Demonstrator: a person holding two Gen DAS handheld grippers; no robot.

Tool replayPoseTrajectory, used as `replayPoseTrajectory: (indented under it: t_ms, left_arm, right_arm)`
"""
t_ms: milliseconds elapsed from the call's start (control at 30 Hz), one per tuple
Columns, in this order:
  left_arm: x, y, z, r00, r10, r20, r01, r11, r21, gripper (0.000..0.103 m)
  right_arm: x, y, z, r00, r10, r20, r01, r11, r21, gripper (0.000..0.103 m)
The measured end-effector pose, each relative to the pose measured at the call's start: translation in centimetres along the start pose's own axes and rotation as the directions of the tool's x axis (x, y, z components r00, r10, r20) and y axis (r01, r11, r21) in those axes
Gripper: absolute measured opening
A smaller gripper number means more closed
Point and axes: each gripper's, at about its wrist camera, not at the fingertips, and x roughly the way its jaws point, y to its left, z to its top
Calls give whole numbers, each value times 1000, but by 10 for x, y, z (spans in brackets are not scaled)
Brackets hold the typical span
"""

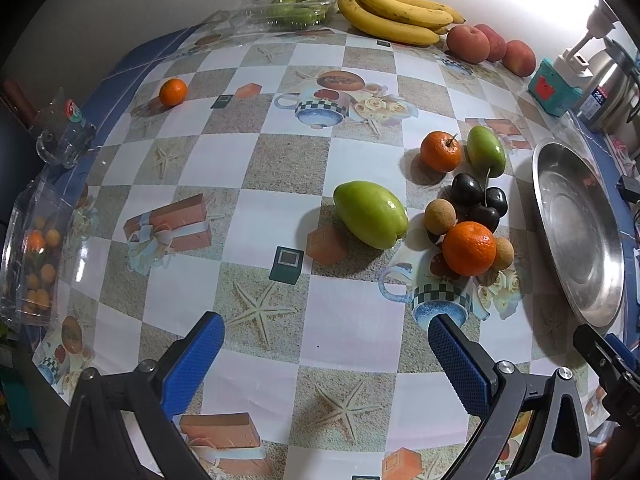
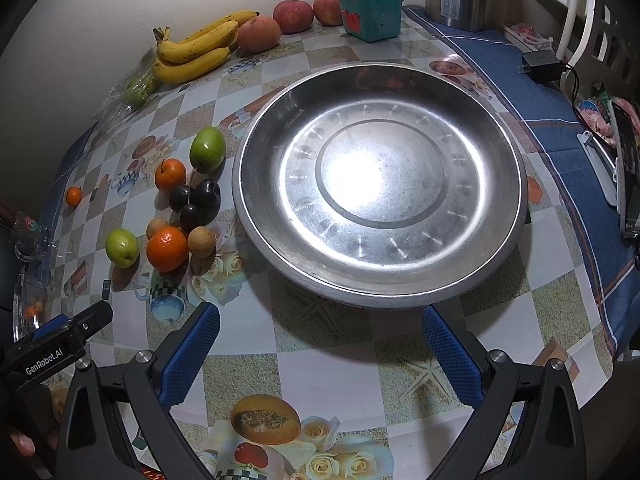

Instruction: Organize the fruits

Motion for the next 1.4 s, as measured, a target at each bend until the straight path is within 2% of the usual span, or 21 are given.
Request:
replayPoseTrajectory:
  t_ms: [467,767,1000,1233,1400]
  left_arm:
    - [-7,-5,0,998,47,35,-48,998,31,103]
    - [-27,-14,5,987,112,117,-124,987,98,103]
    - [-51,-18,41,987,37,157,-43,999,31,103]
    - [-60,-14,68,978,37,203,-29,999,-44,103]
    - [-49,-9,76,979,36,199,-24,998,-63,103]
  right_arm:
    - [10,-1,0,998,-38,-44,39,999,4,101]
    - [12,0,-1,997,-51,-51,51,999,7,101]
    - [-9,5,20,1000,-24,17,23,999,34,101]
    - [-29,20,49,993,9,114,-14,999,46,101]
    - [-22,29,61,994,60,88,-65,996,61,101]
